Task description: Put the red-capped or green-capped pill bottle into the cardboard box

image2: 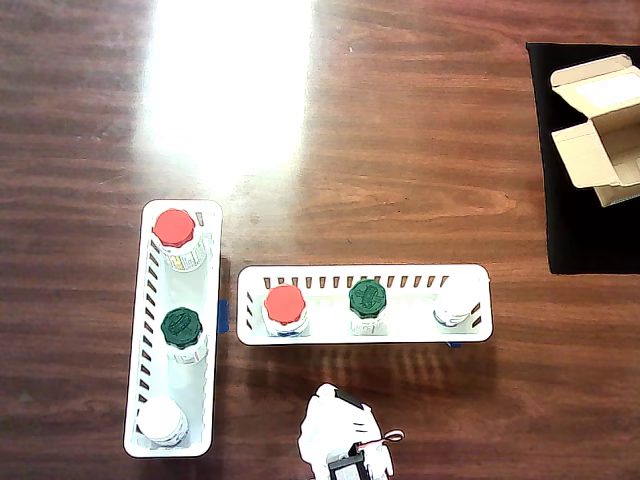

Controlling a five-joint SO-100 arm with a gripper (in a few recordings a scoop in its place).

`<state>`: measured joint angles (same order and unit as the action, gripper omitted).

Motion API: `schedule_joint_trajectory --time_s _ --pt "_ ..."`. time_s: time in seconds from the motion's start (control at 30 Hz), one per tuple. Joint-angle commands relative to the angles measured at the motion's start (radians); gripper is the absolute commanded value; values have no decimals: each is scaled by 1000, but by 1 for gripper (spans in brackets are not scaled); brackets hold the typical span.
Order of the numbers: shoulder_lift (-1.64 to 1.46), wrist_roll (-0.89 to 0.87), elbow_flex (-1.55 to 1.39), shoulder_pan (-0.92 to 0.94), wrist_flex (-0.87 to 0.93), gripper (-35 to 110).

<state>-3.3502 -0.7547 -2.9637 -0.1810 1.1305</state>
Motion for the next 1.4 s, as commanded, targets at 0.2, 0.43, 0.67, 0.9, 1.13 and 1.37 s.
schedule_joint_trajectory --time_s 0.2,0.43,0.67,0.9,1.13,1.37 --pt "-84 3 3 -51 14 -2" --pt "-84 -38 3 -132 12 -2" --pt "-86 -374 3 38 8 -1" --pt "-86 -623 3 146 -60 -1" --pt "-86 -793 3 253 -219 -1" --pt "-86 -842 3 275 -267 -1"
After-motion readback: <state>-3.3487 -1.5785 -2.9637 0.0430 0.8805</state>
